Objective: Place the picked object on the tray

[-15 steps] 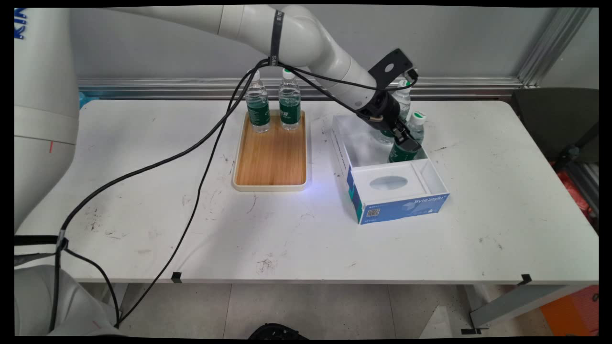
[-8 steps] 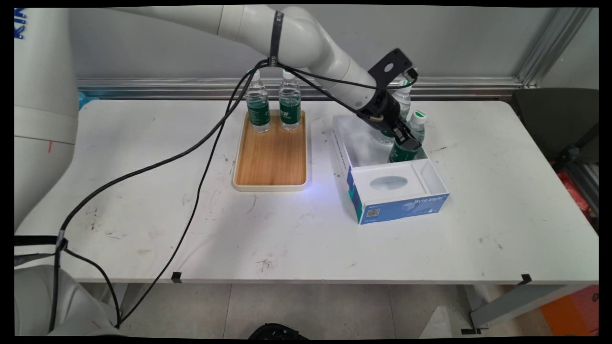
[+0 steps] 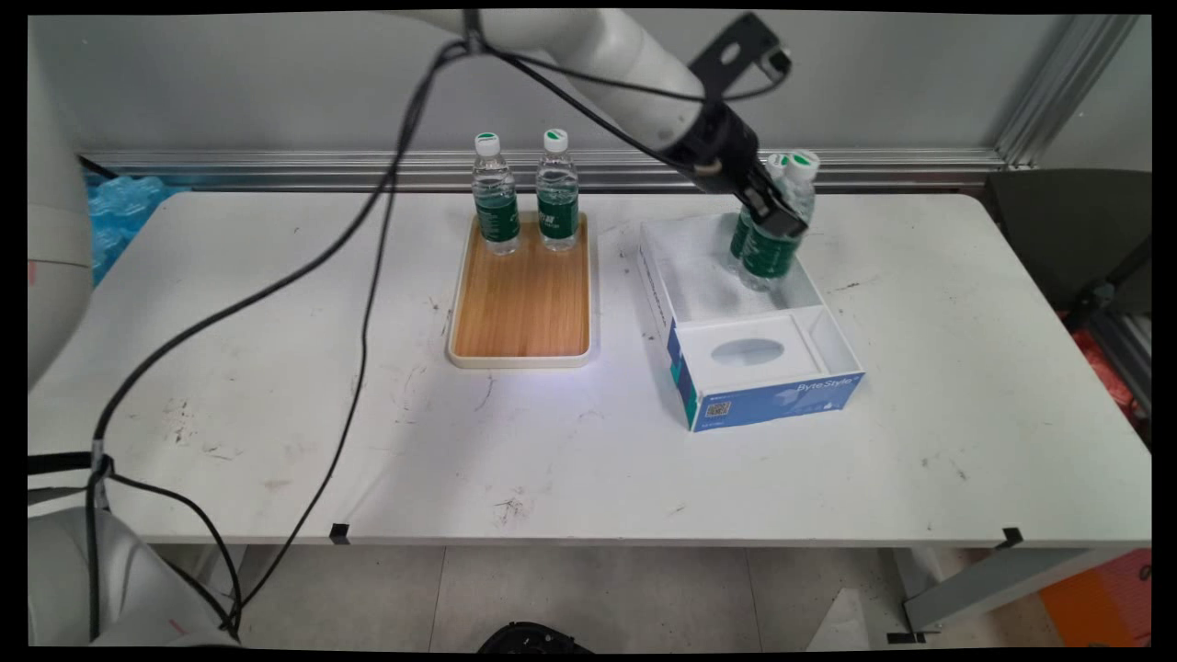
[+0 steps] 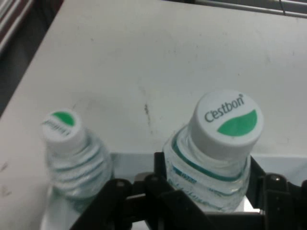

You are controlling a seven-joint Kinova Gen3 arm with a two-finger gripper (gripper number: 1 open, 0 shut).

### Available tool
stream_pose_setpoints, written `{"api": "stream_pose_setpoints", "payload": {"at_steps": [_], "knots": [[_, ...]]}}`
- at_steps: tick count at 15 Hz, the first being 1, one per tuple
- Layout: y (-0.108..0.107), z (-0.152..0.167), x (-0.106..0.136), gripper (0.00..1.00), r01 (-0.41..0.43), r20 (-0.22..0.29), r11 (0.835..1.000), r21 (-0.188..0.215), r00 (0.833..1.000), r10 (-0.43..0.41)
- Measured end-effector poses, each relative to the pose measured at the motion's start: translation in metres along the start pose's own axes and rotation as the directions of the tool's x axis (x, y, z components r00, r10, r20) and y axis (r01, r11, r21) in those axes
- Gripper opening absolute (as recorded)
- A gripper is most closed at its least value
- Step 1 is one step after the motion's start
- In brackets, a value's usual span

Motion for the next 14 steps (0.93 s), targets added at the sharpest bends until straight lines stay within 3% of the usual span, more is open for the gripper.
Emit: {"api": "stream_pose_setpoints", "payload": {"at_steps": [5,9,14], "knots": [[0.001,-0.067,-0.018,0.0,-0.015,0.024,0.999,0.042,1.0,0.014],[-0.001,-0.113,-0.062,0.0,-0.006,0.071,0.997,0.082,0.997,0.0],[-0.013,-0.142,-0.116,0.0,0.007,0.111,0.993,0.114,0.994,-0.019]]}}
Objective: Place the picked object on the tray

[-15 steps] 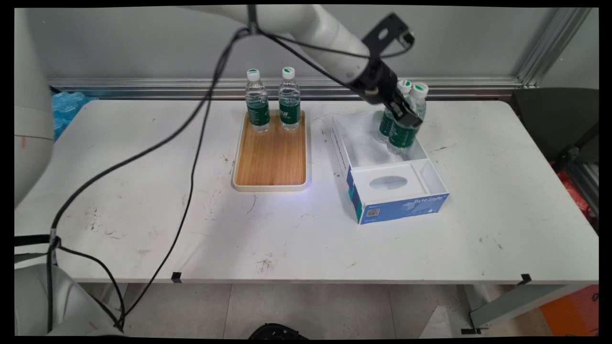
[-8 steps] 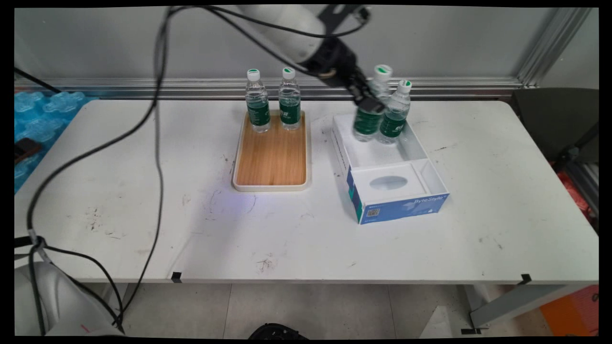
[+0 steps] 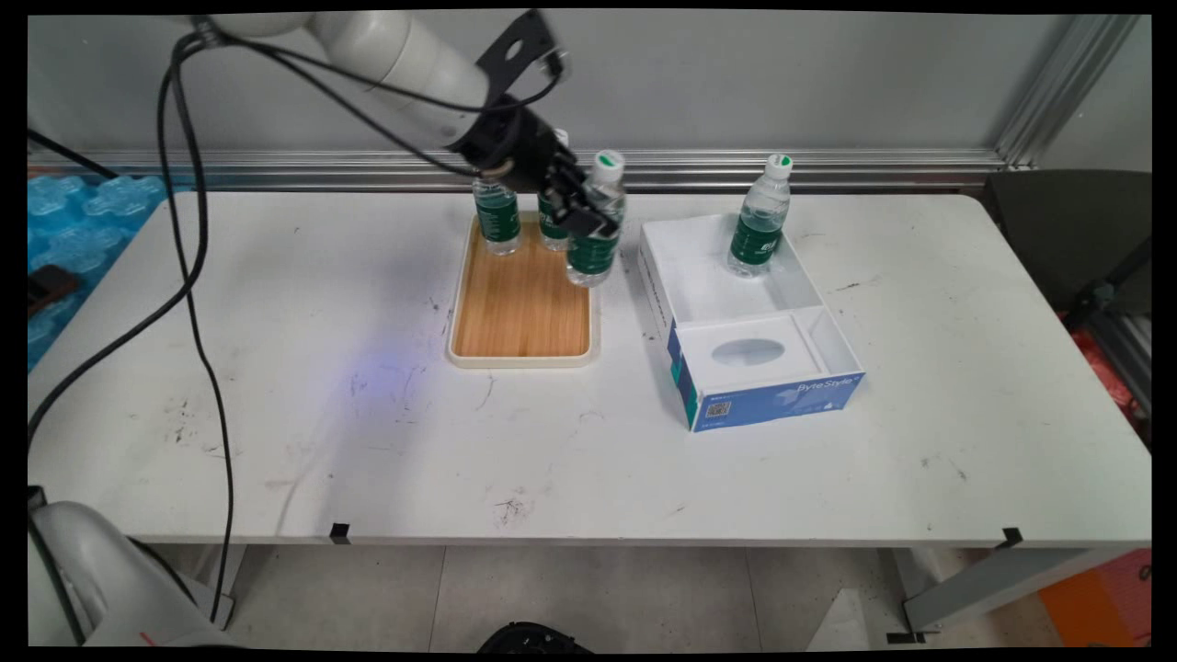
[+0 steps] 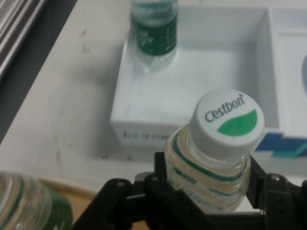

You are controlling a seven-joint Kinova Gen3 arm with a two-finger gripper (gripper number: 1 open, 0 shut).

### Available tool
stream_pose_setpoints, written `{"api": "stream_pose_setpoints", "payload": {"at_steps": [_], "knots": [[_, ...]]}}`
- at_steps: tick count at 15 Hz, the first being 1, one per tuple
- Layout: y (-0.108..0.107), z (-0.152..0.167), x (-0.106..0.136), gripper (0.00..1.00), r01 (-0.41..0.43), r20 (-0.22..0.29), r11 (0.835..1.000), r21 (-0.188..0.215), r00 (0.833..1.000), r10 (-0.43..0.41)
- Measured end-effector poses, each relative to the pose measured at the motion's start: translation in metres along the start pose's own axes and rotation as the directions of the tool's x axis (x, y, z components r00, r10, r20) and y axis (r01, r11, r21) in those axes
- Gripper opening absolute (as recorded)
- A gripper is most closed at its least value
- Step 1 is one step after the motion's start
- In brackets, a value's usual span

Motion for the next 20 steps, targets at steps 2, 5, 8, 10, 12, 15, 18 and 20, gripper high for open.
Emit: {"api": "stream_pose_setpoints", "payload": {"at_steps": [2,5,8,10,12,15,18,20], "knots": [[-0.007,0.0,-0.015,0.0,-0.003,0.003,1.0,0.003,1.0,0.003],[-0.017,0.003,-0.029,0.0,-0.01,0.003,1.0,0.004,1.0,0.01],[-0.028,0.008,-0.039,0.0,-0.017,-0.003,1.0,0.003,1.0,0.017],[-0.034,0.011,-0.043,0.0,-0.023,-0.005,1.0,0.004,1.0,0.023],[-0.037,0.012,-0.047,0.0,-0.026,-0.006,1.0,0.004,1.0,0.026],[-0.041,0.012,-0.053,0.0,-0.029,-0.003,1.0,-0.001,1.0,0.029],[-0.041,0.012,-0.06,0.0,-0.033,0.003,0.999,-0.011,0.999,0.033],[-0.042,0.014,-0.063,0.0,-0.035,0.004,0.999,-0.013,0.999,0.035]]}}
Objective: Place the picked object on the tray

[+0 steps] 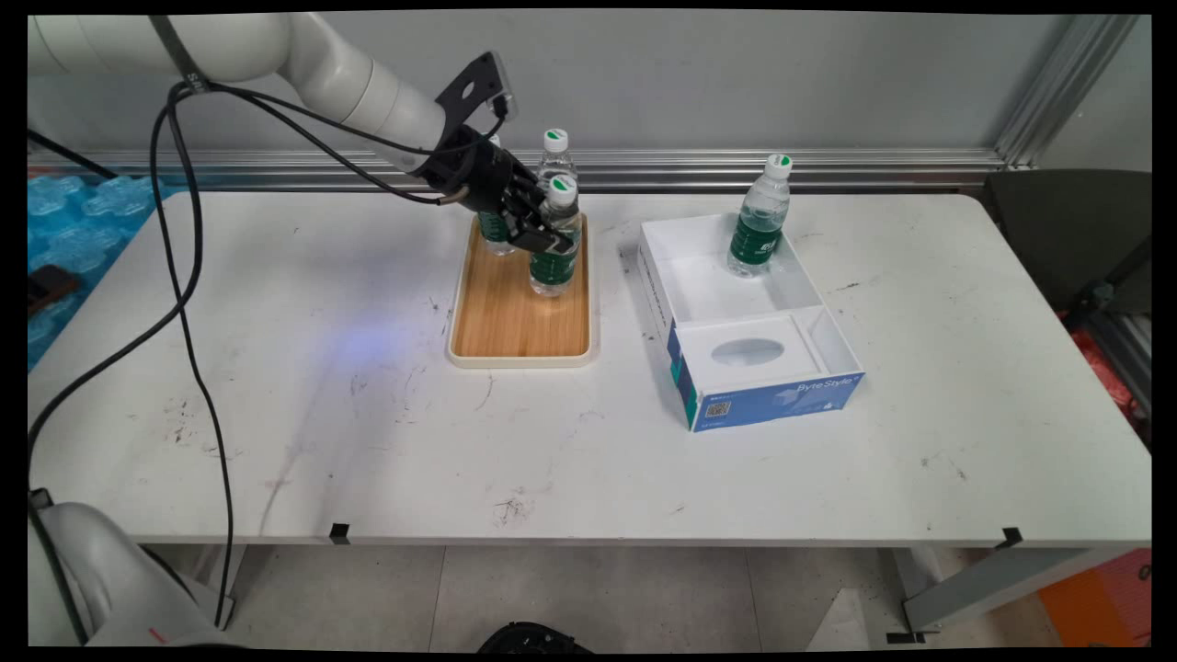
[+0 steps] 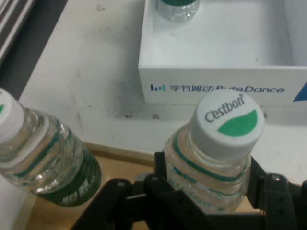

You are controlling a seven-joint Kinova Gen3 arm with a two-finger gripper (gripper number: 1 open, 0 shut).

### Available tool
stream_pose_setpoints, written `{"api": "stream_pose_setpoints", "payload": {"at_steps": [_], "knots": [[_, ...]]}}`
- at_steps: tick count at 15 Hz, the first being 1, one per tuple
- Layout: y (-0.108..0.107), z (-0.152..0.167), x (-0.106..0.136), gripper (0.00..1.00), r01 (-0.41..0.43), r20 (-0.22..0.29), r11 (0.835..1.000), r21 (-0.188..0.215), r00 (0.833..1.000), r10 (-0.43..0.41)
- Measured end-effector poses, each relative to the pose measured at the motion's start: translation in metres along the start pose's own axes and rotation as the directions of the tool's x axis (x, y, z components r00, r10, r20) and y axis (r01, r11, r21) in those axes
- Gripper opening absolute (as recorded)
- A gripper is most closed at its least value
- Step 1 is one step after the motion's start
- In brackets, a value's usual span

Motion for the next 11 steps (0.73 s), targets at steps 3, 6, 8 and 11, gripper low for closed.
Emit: {"api": "stream_pose_setpoints", "payload": {"at_steps": [3,6,8,11], "knots": [[-0.001,0.005,-0.004,0.0,-0.001,-0.004,1.0,-0.006,1.0,0.001],[-0.003,0.012,-0.006,0.0,-0.004,-0.01,1.0,-0.017,1.0,0.004],[-0.003,0.015,-0.007,1.0,-0.005,-0.011,1.0,-0.022,1.0,0.005],[-0.004,0.018,-0.009,1.0,-0.007,-0.01,0.999,-0.032,1.0,0.006]]}}
